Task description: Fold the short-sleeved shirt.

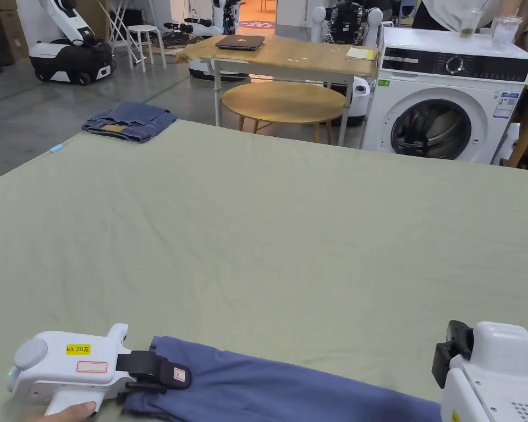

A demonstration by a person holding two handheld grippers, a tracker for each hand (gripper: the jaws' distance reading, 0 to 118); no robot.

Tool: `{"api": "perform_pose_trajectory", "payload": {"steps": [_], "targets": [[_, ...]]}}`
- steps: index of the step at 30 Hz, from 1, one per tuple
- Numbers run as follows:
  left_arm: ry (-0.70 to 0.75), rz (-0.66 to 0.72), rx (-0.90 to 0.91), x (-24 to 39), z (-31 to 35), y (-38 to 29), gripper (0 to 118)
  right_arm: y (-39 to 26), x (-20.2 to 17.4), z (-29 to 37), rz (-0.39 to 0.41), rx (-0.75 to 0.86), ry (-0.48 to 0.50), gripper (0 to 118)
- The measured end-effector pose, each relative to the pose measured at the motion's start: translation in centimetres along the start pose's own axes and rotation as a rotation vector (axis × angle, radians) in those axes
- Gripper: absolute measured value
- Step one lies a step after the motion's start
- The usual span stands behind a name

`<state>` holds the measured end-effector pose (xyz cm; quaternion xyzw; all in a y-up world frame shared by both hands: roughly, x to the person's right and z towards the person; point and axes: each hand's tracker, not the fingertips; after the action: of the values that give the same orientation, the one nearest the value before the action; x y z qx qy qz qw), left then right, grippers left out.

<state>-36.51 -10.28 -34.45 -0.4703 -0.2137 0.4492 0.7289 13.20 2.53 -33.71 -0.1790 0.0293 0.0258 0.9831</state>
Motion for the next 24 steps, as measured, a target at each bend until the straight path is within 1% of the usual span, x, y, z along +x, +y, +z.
{"api": "perform_pose_trajectory", "payload": {"steps": [3,6,7,9,14,17,21,24], "targets": [[0.087,-0.123,0.033,2.4,0.7,-0.2,3,-0.2,0.2,-0.1,0.002,-0.006,-0.001,0],[0.117,-0.144,0.038,4.0,1.5,0.1,3,-0.2,0.5,-0.1,0.009,-0.006,-0.001,0],[0.157,-0.193,0.064,4.9,2.0,0.1,3,-0.2,0.7,-0.1,0.011,-0.003,0.0,0],[0.153,-0.23,0.067,6.0,2.7,0.2,3,-0.2,0.8,-0.2,0.012,-0.002,-0.006,0],[0.223,-0.209,0.129,7.8,6.2,1.2,3,0.1,1.2,-0.3,-0.003,0.002,-0.005,0],[0.354,-0.265,0.173,9.2,8.9,1.4,3,0.3,1.2,-0.3,0.001,0.011,-0.001,0],[0.474,-0.293,0.201,10.6,10.6,0.8,3,0.6,0.9,-0.2,0.006,0.038,0.008,0],[0.461,-0.296,0.192,11.5,10.1,0.0,3,0.9,0.3,-0.3,0.019,0.053,0.007,0]]}}
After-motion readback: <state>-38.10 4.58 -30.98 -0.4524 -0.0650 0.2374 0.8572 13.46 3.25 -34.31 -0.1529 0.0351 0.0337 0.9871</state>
